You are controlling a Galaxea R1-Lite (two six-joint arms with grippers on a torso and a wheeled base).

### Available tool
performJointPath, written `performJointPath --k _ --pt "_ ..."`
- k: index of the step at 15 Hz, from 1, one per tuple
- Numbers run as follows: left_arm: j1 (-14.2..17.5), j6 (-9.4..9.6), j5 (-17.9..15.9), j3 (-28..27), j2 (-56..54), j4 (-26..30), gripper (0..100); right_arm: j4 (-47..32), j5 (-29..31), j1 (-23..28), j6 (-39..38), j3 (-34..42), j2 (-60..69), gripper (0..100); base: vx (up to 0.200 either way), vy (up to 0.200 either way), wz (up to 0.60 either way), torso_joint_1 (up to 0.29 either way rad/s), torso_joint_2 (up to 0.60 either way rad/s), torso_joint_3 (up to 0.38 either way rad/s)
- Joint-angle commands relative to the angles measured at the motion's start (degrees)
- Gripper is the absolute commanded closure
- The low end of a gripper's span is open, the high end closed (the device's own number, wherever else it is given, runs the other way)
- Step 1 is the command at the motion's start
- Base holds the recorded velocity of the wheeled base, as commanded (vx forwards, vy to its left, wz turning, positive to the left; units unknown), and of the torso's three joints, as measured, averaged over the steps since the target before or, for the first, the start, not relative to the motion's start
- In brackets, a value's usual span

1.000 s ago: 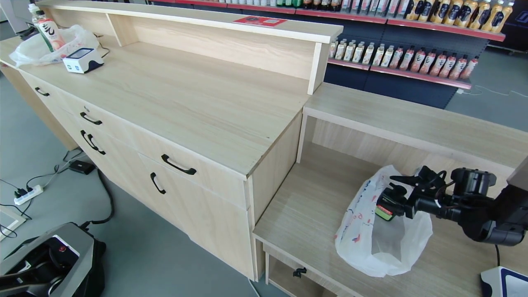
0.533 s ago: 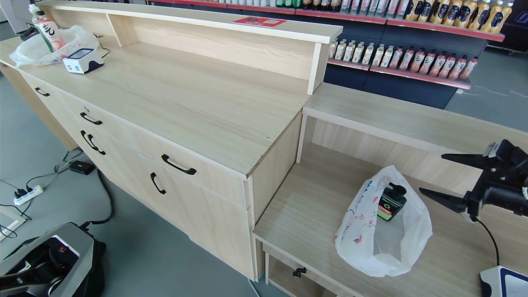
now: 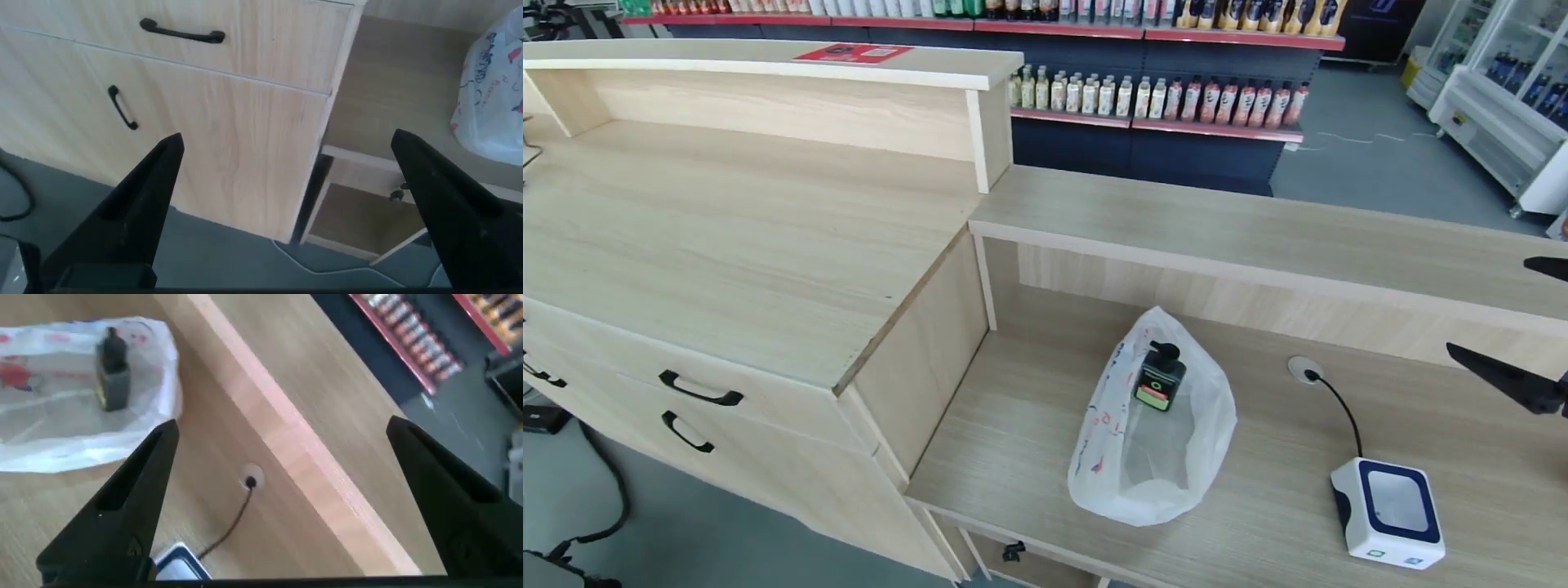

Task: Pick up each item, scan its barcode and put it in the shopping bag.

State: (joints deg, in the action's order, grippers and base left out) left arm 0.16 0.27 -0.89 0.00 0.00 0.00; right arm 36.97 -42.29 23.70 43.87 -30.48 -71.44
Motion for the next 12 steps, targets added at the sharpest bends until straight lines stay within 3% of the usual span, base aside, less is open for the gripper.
performJointPath --k 1,3,7,9,12 --pt "-0.07 0.0 0.01 0.0 0.0 0.0 0 -0.41 9.77 0.12 -6.96 -1.6 3.59 0 0.0 0.0 -0.6 0.007 0.01 0.007" --pt "0.02 0.0 0.1 0.0 0.0 0.0 0 -1.11 15.48 0.82 -10.3 -1.87 3.15 0 0.0 0.0 -0.6 0.0 0.01 0.005" --pt "0.02 0.0 0.01 0.0 0.0 0.0 0 -2.08 24.62 11.11 -13.55 -5.3 -8.1 0 0.0 0.0 -0.6 0.006 0.0 0.005" --pt "0.02 0.0 0.01 0.0 0.0 0.0 0 -2.08 27.08 13.66 -15.05 -8.37 -13.55 0 0.0 0.0 -0.6 0.002 0.0 0.007" --pt "0.02 0.0 0.01 0.0 0.0 0.0 0 0.56 24.45 14.8 -20.76 -9.43 -20.32 0 0.0 0.0 0.0 0.0 0.0 0.0"
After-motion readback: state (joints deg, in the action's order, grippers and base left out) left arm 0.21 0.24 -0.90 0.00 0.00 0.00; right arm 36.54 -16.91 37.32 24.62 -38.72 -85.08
